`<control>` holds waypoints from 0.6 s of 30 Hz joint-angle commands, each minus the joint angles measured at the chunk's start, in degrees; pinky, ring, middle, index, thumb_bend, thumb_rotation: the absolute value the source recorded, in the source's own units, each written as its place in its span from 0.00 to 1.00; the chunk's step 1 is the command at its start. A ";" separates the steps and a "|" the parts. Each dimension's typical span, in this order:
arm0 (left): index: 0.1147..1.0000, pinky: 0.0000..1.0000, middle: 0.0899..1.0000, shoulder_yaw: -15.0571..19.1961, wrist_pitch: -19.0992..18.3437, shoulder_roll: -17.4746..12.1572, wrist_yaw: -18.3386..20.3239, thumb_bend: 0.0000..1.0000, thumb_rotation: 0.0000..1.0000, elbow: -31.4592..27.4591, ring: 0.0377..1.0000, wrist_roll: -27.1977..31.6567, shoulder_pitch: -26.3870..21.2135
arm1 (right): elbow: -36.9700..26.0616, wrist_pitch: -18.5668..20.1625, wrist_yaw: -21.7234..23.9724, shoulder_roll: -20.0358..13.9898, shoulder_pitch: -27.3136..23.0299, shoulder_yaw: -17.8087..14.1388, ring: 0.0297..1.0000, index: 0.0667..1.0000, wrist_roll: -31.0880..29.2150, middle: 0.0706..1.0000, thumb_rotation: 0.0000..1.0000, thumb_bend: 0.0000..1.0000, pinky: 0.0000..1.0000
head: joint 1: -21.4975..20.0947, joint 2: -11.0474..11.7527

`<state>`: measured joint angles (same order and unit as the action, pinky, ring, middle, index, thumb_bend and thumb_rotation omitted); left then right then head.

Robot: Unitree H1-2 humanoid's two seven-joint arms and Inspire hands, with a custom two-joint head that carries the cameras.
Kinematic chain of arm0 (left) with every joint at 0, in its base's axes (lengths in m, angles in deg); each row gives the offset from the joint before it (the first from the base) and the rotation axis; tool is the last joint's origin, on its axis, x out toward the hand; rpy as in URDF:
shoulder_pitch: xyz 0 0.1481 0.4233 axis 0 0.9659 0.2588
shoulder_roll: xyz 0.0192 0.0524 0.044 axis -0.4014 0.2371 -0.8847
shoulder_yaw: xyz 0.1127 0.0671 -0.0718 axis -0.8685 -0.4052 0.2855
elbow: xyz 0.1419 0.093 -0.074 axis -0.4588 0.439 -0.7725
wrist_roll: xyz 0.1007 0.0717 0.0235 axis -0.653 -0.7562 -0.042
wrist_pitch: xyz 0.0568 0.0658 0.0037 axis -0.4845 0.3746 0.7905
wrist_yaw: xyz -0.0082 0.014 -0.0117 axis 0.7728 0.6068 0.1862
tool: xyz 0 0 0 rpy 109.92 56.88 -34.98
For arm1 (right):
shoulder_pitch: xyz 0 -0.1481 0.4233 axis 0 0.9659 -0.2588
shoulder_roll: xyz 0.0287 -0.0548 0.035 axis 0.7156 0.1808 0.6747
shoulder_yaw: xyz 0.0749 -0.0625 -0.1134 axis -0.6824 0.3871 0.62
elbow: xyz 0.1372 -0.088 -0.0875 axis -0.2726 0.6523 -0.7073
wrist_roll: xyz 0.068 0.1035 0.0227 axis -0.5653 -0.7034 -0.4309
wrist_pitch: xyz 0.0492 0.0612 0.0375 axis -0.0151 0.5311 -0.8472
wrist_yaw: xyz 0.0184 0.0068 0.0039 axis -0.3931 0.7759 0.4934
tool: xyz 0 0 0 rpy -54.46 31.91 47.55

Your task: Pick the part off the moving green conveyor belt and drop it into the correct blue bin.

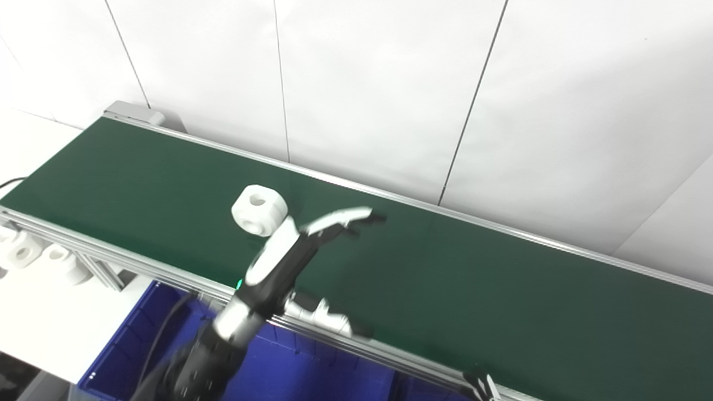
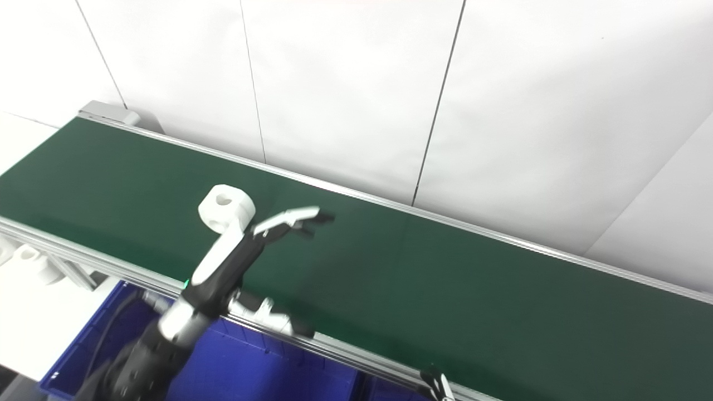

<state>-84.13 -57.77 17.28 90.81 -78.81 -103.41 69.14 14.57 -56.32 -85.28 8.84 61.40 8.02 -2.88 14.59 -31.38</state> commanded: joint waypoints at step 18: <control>0.76 0.66 0.77 -1.64 -5.71 -15.63 14.19 1.00 0.23 8.40 0.74 -19.67 -24.44 | -0.55 -3.02 3.35 0.99 0.36 -0.78 0.81 0.94 -1.94 0.87 0.99 0.84 0.72 | 0.31 0.51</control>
<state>-85.96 -62.92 3.27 104.83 -69.96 -121.75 47.78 15.02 -56.34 -82.39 9.52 61.53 7.68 -4.55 14.94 -30.85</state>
